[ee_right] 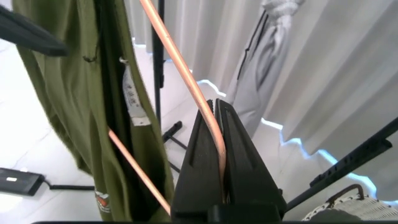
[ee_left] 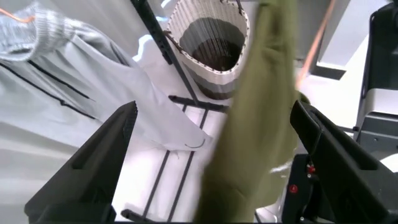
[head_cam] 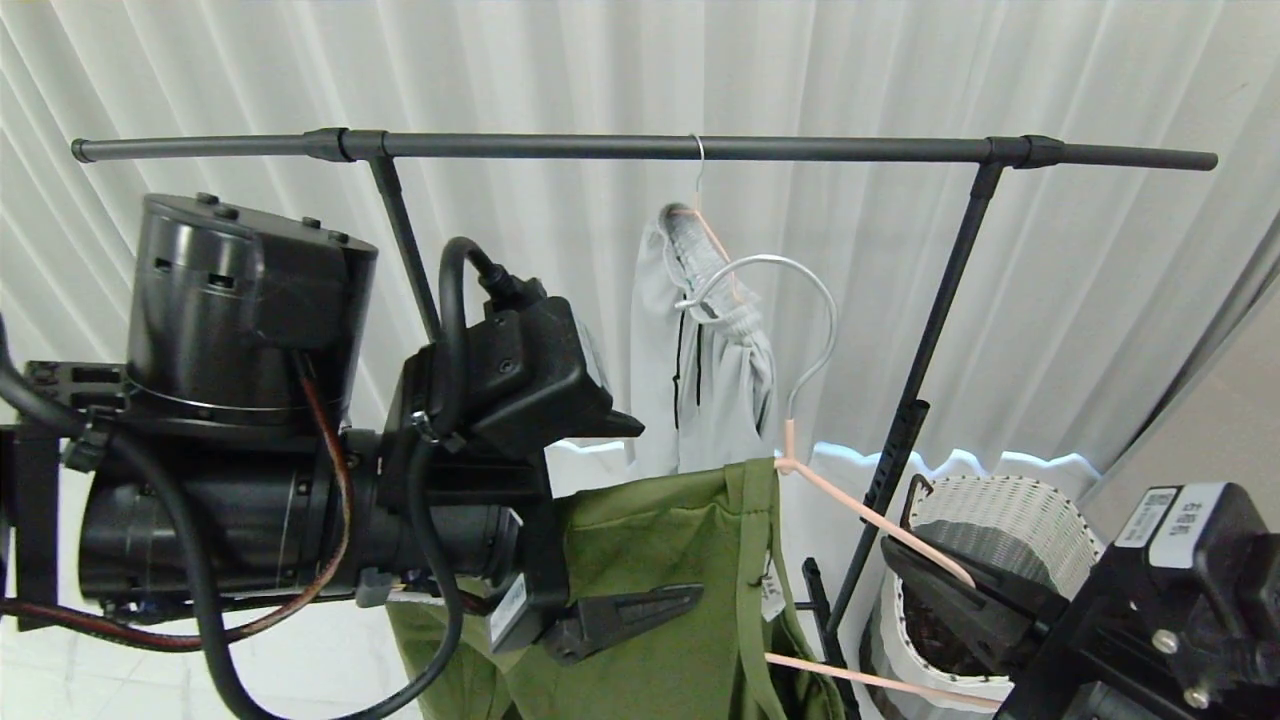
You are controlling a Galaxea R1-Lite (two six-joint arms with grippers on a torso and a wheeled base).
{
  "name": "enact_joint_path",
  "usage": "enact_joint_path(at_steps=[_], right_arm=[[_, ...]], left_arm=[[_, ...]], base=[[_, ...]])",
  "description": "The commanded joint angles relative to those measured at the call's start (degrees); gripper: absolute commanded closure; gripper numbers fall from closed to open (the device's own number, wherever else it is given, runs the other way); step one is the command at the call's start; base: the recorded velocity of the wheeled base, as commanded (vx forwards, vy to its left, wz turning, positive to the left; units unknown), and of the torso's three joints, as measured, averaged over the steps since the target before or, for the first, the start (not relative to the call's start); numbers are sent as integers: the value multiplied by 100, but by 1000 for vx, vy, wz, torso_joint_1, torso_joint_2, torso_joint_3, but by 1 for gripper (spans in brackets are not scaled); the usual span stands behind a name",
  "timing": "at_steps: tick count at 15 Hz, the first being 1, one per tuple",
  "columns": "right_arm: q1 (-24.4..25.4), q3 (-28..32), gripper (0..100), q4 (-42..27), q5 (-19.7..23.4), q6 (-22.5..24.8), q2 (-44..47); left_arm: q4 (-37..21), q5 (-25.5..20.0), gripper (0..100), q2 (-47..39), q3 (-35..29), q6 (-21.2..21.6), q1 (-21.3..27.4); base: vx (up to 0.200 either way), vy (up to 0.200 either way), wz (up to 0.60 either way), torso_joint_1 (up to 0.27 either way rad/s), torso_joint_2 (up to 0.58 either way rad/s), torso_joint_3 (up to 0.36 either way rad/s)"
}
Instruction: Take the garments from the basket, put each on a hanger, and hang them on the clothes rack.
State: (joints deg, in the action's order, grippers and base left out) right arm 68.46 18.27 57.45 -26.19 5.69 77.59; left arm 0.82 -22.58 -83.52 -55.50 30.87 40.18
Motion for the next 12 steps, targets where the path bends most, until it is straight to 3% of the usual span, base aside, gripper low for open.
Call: enact_joint_path(at_steps=[1, 4, 5, 12], right_arm=[[36, 10, 100, 3, -1, 2, 10], [88, 10, 100, 3, -1, 11, 10], [80, 10, 100, 3, -1, 11, 10], [80, -8, 100, 126, -9, 28, 19]], left_arm=[[15, -19, 0, -182, 22, -2, -19], [15, -36, 0, -226, 13, 7, -19], [15, -36, 100, -226, 22, 7, -19], [15, -27, 100, -191, 57, 16, -28]], base=[[0, 0, 0, 0, 0, 0], [0, 0, 0, 0, 0, 0], [0, 0, 0, 0, 0, 0], [0, 0, 0, 0, 0, 0]])
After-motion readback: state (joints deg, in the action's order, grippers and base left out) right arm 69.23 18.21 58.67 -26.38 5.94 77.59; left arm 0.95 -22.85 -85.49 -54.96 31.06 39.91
